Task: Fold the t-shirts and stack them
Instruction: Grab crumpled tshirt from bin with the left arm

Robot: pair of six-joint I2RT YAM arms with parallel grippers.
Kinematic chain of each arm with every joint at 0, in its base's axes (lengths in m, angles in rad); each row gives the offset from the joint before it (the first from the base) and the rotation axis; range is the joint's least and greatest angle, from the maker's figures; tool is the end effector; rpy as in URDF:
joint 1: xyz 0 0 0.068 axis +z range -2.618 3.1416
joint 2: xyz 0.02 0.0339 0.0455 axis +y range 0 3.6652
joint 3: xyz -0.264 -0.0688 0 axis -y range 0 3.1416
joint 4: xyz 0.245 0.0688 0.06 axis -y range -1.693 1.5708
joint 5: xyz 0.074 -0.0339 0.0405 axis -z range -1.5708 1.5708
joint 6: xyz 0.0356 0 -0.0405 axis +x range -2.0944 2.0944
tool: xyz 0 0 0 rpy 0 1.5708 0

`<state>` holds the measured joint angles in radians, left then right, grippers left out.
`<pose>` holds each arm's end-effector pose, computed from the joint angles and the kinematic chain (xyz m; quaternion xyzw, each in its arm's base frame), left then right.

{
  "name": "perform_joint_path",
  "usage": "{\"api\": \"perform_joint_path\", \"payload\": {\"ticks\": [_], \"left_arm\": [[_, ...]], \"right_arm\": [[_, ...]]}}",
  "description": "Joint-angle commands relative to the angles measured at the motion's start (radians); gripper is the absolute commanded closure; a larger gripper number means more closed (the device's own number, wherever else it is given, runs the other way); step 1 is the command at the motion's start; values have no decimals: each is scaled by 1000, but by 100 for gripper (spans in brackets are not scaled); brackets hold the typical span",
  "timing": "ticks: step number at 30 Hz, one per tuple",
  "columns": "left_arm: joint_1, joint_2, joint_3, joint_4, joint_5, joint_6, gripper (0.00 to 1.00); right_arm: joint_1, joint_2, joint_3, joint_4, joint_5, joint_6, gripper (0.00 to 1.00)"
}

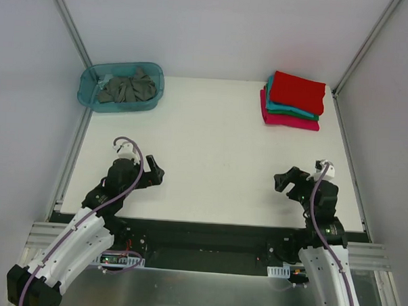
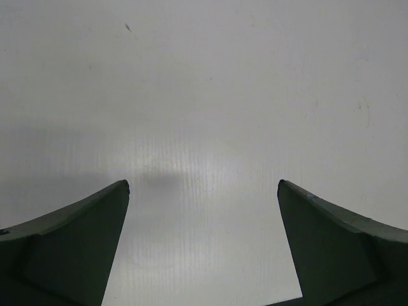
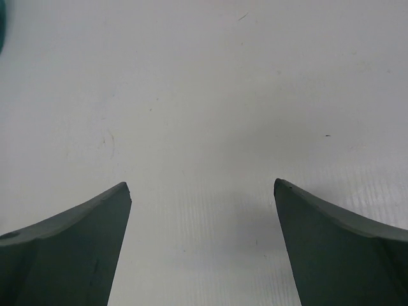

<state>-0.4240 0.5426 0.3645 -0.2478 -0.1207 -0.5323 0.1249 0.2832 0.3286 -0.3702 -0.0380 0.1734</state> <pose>0.1341 -0.0558 0.2203 -0.0780 0.8360 -0.2038 0.5034 0.1113 0.0153 0.2234 0.0086 0.8120 0.1019 0.5746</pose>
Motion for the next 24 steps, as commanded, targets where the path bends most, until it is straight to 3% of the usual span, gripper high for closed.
{"api": "perform_joint_path", "payload": {"ticks": [1, 8, 11, 16, 24], "left_arm": [[4, 19, 59, 19, -13, -32, 1], [14, 207, 269, 24, -111, -29, 1], [68, 342, 388, 22, -106, -8, 1], [270, 636, 676, 25, 78, 34, 1], [358, 1080, 1189, -70, -11, 173, 1]], "right_arm": [[4, -58, -8, 47, 7, 11, 4], [2, -50, -51, 106, -57, 2, 4], [2, -18, -40, 106, -62, -9, 4], [2, 14, -28, 103, -43, -23, 4], [2, 43, -3, 105, -17, -38, 4]]}}
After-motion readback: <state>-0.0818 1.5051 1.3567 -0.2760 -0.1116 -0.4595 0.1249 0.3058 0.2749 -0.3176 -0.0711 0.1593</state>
